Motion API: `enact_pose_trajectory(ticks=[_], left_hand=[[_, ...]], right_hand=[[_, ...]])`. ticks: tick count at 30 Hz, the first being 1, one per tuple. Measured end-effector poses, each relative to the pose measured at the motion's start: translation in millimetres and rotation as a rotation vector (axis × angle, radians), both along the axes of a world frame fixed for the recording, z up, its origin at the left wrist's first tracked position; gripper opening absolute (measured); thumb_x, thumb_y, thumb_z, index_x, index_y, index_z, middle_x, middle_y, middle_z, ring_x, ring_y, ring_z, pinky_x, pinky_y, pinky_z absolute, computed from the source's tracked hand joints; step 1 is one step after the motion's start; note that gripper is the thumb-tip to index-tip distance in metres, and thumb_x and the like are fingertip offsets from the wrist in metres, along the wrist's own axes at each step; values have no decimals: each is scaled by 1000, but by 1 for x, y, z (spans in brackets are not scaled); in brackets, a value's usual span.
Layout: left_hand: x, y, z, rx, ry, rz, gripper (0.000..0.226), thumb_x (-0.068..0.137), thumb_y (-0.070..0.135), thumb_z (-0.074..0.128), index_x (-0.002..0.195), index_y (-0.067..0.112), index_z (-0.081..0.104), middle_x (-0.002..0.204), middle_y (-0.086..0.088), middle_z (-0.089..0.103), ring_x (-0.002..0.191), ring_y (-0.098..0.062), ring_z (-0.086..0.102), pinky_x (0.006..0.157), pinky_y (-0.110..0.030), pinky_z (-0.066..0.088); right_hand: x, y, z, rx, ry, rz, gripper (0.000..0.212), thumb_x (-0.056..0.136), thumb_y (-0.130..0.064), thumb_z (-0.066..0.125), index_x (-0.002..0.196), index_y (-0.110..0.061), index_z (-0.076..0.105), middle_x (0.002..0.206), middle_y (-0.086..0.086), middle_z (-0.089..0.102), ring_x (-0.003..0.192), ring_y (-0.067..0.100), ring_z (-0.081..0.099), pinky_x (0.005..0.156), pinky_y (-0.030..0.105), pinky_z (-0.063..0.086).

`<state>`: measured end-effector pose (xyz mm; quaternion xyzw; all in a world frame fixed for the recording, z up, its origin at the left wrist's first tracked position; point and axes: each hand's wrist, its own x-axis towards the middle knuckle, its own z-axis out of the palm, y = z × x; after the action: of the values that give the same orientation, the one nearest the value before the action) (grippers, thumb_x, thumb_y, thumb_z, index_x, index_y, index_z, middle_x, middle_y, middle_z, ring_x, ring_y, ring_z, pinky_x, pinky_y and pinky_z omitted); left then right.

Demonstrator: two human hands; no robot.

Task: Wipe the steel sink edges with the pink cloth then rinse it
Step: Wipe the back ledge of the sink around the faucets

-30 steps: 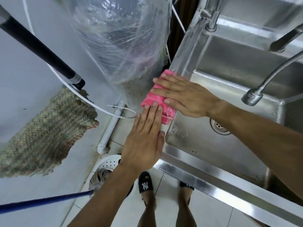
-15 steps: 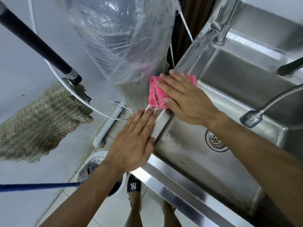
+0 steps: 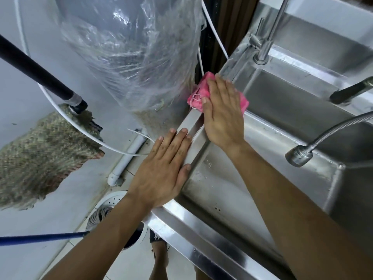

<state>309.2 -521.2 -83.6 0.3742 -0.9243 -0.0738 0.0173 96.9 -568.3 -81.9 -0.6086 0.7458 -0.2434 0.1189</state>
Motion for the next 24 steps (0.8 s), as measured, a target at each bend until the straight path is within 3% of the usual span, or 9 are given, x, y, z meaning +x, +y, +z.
enact_pose_trajectory(ticks=[3,6,8,11,14,16,19,22,24], left_hand=[[-15,-17,0,17,5,-24,63,108,41,22,163,9,19,172,-7,12,160,-26,4,129,-47,10],[-20,-23,-3,31,7,-26,63,108,40,21,164,9,16,173,-6,9,160,-26,1,129,-47,10],[-18,-21,-4,16,6,-26,63,108,39,22,163,8,19,172,-7,10,160,-26,2,129,-49,12],[-20,-21,-4,-5,5,-34,63,108,38,24,163,8,19,172,-7,10,160,-26,2,129,-49,13],[-20,-21,-2,3,23,-34,62,107,36,28,163,9,20,172,-7,12,160,-26,5,129,-48,11],[-23,-23,2,32,69,-22,61,105,30,35,160,7,29,169,-10,23,159,-28,14,128,-49,15],[-44,-35,7,41,135,-22,56,101,24,41,152,1,40,158,-14,39,154,-32,26,127,-49,19],[-60,-46,3,4,77,-24,60,106,31,33,158,1,30,165,-16,29,157,-31,19,128,-48,16],[-60,-46,-1,-36,26,-32,62,107,34,26,160,2,26,169,-16,22,158,-30,14,128,-49,14]], right_hand=[[-4,10,4,42,50,106,59,112,-35,25,166,-16,8,174,3,1,160,22,-4,130,36,-7],[-43,-3,4,-56,263,442,57,112,-35,28,164,-12,22,173,5,12,161,24,3,131,45,10],[-66,-19,-1,-8,279,611,56,112,-38,28,163,-13,26,172,5,20,160,19,3,131,43,7],[-87,-40,-4,10,282,497,54,113,-38,25,163,-15,26,170,7,23,159,16,2,129,31,-7],[-89,-48,-1,-9,160,234,53,113,-36,25,162,-15,28,170,6,24,160,21,7,131,40,2],[-70,-38,1,22,104,154,55,113,-37,24,164,-16,23,172,3,17,161,19,2,131,38,-2],[-50,-7,-3,18,102,247,58,113,-39,27,165,-18,12,174,0,6,160,17,-5,130,38,-4],[-68,-8,-6,24,168,428,57,112,-40,26,165,-22,13,174,-1,9,160,17,-5,131,40,1],[-86,-28,-2,66,199,422,56,112,-43,24,165,-22,16,173,0,12,160,16,-5,129,37,-2]])
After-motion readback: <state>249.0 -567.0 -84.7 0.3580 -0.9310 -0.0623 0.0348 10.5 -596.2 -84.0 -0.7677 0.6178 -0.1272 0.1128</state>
